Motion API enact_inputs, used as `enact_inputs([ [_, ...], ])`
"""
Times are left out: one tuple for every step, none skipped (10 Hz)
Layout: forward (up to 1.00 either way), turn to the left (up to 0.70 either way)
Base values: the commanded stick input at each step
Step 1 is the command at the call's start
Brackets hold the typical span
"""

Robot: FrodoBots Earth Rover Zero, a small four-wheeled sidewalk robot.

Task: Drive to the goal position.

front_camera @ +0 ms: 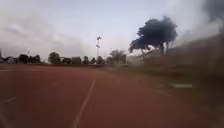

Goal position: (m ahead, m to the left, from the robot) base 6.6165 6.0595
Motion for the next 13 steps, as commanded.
enact_inputs([
  [0.7,0.02],
  [0.7,0.01],
  [0.7,0.01],
  [0.7,0.0],
  [0.7,0.0],
  [0.7,0.0],
  [0.7,0.0],
  [0.7,0.0],
  [0.7,0.0],
  [0.7,0.0],
  [0.7,0.0],
  [0.79,0.0],
  [0.85,0.0],
])
